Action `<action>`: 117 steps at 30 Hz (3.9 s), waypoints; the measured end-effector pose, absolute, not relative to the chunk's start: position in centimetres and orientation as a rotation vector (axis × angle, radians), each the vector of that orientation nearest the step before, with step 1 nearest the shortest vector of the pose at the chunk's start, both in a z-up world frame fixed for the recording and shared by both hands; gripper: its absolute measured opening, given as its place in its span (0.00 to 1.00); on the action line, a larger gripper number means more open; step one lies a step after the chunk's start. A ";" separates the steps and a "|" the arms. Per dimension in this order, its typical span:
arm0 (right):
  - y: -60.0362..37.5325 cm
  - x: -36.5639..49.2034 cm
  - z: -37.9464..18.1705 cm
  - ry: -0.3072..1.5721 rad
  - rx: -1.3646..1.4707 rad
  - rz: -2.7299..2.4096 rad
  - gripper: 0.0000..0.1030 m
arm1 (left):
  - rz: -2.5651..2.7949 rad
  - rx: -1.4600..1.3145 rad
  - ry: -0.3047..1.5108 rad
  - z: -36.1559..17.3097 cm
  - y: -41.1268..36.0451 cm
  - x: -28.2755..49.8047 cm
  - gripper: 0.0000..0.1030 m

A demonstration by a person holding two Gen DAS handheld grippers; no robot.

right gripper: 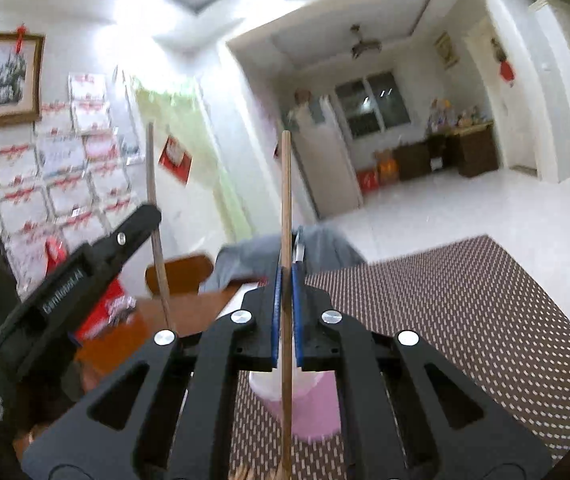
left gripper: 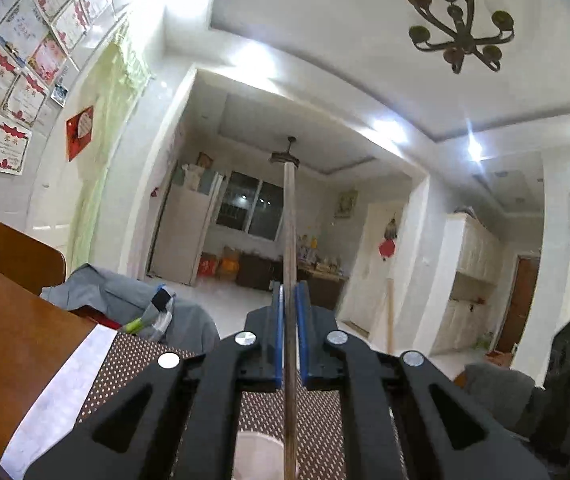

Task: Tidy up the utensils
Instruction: 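Close the left tool on one chopstick while the right tool grasps another, then lower both held chopsticks into the pink cup and open both tools, then move both open tools back over the remaining chopsticks, then close the left tool on a chopstick while the right tool grasps another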

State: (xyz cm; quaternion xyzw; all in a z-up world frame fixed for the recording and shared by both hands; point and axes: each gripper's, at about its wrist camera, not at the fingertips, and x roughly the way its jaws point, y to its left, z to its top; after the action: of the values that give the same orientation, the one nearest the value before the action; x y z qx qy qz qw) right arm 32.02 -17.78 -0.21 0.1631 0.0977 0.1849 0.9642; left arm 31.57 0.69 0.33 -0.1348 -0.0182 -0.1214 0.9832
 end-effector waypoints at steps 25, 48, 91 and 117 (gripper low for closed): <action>-15.6 36.1 -3.3 -0.027 0.380 0.309 0.05 | -0.148 -0.258 -0.013 -4.1 0.9 38.3 0.06; -13.3 34.6 -4.5 0.163 0.234 0.304 0.06 | -0.137 -0.154 0.173 -4.6 2.8 34.6 0.40; -13.2 24.3 -12.3 1.094 0.083 0.449 0.35 | -0.089 -0.059 1.121 -14.9 5.7 21.1 0.42; -11.5 23.9 -14.1 1.165 -0.076 0.407 0.27 | -0.024 -0.017 1.143 -17.1 5.3 21.8 0.08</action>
State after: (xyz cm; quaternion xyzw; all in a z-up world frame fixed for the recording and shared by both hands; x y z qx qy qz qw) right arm 23.85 -11.50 -14.13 -0.0356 0.5460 0.1906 0.8151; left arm 21.80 5.27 -17.11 -0.0081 0.5408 -0.0112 0.8410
